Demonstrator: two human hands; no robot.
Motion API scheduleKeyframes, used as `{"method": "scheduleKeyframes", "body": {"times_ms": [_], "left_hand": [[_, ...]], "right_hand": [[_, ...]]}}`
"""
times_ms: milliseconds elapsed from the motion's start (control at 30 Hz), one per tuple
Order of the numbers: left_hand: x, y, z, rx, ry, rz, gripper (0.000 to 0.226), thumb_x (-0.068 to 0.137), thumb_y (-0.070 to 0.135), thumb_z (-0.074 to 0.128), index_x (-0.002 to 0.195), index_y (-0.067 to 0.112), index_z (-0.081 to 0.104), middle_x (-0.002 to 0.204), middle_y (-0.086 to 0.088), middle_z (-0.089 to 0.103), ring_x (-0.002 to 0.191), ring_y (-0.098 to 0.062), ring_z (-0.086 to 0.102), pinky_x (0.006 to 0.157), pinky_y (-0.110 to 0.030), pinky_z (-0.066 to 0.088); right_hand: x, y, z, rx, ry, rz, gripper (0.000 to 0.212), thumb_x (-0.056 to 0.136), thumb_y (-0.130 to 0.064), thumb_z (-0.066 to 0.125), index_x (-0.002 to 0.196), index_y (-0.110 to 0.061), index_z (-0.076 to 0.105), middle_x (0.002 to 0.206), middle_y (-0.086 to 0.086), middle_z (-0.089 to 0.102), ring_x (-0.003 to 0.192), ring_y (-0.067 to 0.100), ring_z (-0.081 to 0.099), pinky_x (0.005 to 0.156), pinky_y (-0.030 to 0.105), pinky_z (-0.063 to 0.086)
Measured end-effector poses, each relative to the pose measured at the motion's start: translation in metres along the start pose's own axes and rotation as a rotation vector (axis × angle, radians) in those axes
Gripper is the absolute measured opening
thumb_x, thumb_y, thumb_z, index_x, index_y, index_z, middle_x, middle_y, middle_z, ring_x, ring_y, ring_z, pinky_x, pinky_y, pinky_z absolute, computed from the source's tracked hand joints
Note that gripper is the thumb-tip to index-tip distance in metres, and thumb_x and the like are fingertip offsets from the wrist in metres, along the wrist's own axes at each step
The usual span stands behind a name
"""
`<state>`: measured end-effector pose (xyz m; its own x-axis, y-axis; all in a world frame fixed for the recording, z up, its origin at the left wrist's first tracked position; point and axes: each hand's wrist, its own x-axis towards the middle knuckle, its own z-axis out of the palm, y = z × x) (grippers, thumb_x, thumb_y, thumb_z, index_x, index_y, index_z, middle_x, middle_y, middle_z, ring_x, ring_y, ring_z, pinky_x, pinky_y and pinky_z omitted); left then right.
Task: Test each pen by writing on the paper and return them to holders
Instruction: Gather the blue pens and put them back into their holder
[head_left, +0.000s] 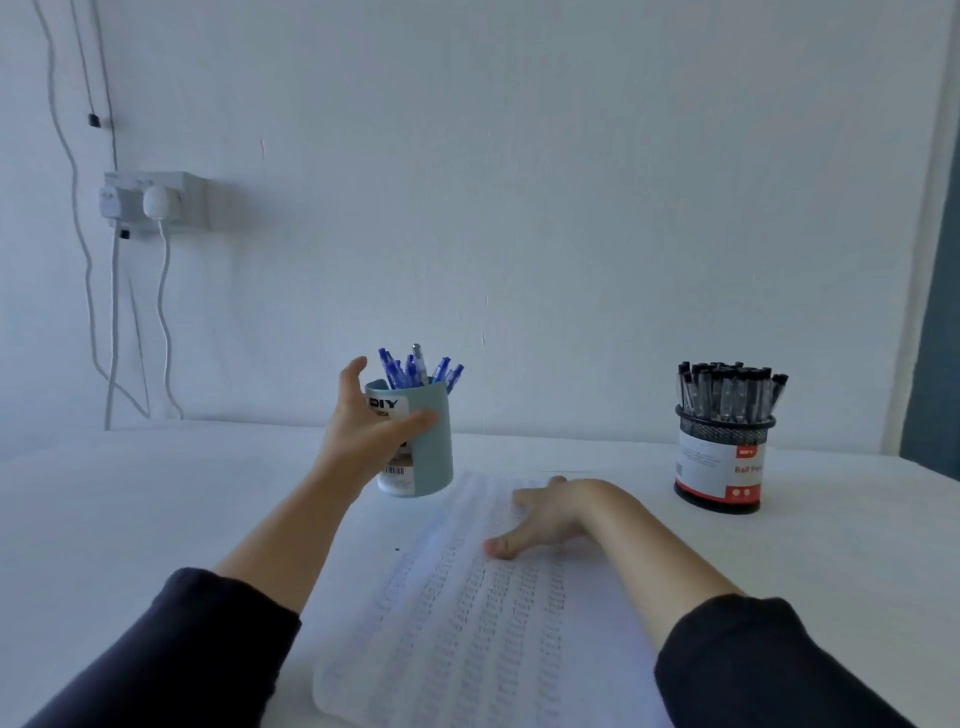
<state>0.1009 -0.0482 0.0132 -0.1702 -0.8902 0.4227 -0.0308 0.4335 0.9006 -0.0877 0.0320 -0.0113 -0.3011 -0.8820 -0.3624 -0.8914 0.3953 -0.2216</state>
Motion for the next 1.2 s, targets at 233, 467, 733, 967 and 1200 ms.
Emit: {"method": "scheduleKeyframes", "body": {"times_ms": [233,467,733,967,1200], "left_hand": [[0.002,-0.01,0.028,0.18,0.09,0.005,0.061,0.065,0.031,0.084,0.111,0.024,0.044,0.1,0.003,0.059,0.09,-0.016,0.058,0.069,-0.03,0.051],[0.008,-0.012,0.064,0.235,0.052,-0.009,0.058,0.07,0.039,0.081,0.109,0.019,0.044,0.096,0.004,0.057,0.078,-0.008,0.055,0.054,-0.019,0.04],[0.003,-0.036,0.058,0.263,-0.094,-0.059,0.088,0.067,0.028,0.085,0.134,0.017,0.029,0.109,0.001,0.06,0.098,-0.019,0.059,0.071,-0.03,0.048],[0.001,-0.045,0.054,0.289,-0.174,-0.105,0.069,0.069,0.013,0.083,0.117,0.022,0.035,0.105,0.003,0.06,0.097,-0.02,0.057,0.081,-0.034,0.046],[-0.001,-0.042,0.055,0.294,-0.191,-0.092,0.071,0.071,0.014,0.082,0.119,0.027,0.031,0.105,0.005,0.055,0.097,-0.018,0.054,0.083,-0.032,0.044]], "right_hand": [[-0.003,-0.002,0.012,0.109,0.239,-0.158,0.104,0.064,-0.076,0.063,0.148,-0.027,0.023,0.154,-0.001,0.022,0.142,0.023,0.024,0.116,0.049,0.015],[0.002,0.015,0.009,0.239,0.19,-0.21,0.104,0.061,-0.066,0.074,0.146,-0.032,0.025,0.151,-0.009,0.03,0.139,0.022,0.03,0.115,0.048,0.021],[0.0,0.047,-0.001,0.734,1.472,0.103,0.054,0.073,-0.022,0.074,0.117,-0.007,0.048,0.122,0.014,0.049,0.114,0.036,0.045,0.087,0.041,0.036],[0.003,0.123,-0.023,1.038,1.264,0.376,0.116,0.064,-0.022,0.081,0.15,-0.014,0.005,0.153,0.018,0.016,0.137,0.041,0.024,0.11,0.047,0.027],[-0.003,0.115,-0.019,1.049,1.243,0.261,0.078,0.061,-0.027,0.081,0.124,-0.011,0.039,0.118,0.007,0.056,0.097,0.029,0.059,0.073,0.034,0.042]]}}
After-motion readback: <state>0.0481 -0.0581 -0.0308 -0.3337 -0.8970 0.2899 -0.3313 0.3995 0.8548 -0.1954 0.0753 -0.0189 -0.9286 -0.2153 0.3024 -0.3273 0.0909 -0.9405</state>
